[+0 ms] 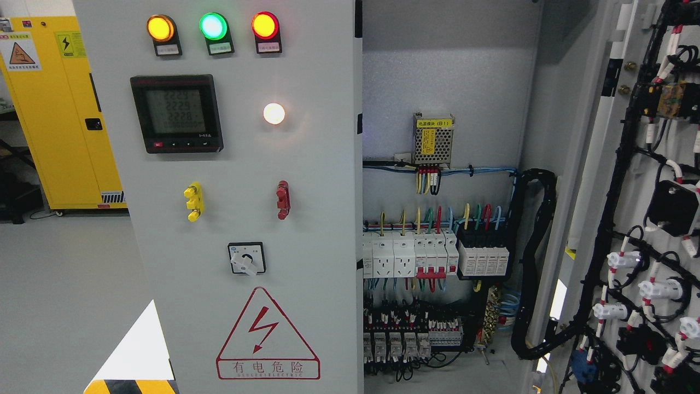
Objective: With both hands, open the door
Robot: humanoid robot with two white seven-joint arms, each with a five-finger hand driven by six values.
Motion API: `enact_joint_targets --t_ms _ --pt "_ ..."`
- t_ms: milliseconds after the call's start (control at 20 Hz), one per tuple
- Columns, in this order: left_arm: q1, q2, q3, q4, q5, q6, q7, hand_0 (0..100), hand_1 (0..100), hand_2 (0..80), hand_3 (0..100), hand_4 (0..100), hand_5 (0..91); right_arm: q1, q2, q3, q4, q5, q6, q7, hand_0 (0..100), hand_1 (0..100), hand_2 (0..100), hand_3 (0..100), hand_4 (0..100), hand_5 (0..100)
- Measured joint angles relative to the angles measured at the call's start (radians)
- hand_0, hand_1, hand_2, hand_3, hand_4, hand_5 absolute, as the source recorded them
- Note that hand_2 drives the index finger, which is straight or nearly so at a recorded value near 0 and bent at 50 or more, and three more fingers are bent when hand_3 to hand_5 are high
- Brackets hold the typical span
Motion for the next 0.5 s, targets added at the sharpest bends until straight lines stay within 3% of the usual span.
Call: enact_joint_targets --t_ms 501 --pt "0.0 -0.002 0.001 0.022 -0.077 -0.035 0.008 0 0 0.0 0 0 0.0 0.173 -0.046 0.087 -0.561 -0.005 0.001 0.002 22 0 0 0 0 0"
